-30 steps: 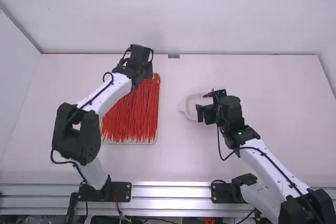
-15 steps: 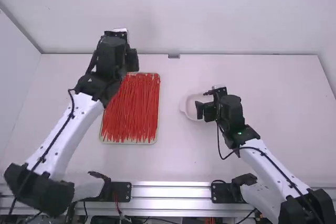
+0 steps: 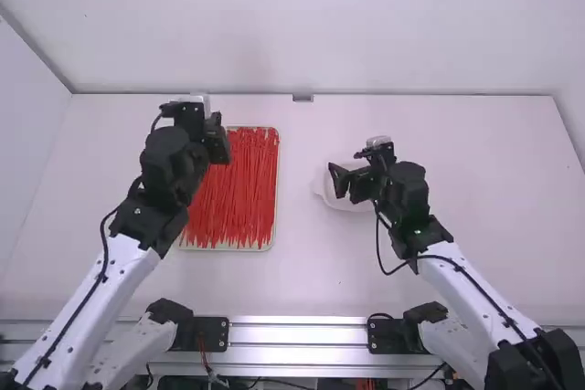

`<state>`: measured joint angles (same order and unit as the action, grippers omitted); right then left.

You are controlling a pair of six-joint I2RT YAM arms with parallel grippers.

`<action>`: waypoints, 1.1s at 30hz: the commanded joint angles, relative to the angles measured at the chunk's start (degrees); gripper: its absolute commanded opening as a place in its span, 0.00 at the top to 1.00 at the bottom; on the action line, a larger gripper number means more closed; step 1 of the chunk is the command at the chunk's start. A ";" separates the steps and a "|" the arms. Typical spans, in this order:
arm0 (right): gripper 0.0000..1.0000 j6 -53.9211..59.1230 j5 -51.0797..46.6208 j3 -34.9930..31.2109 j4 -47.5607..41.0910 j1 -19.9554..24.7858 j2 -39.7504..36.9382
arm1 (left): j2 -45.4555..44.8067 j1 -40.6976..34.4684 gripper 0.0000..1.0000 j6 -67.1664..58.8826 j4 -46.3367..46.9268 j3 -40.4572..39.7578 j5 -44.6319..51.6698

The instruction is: Fasten the cable tie

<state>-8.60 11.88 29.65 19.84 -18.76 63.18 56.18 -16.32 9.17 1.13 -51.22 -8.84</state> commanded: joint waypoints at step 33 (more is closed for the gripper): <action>0.02 -0.63 36.24 2.21 37.07 3.56 0.17 | 20.44 16.13 0.98 30.18 -62.62 4.35 63.78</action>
<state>-8.86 50.54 29.87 56.16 -14.28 63.20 75.77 0.82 32.64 -59.99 -45.10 51.35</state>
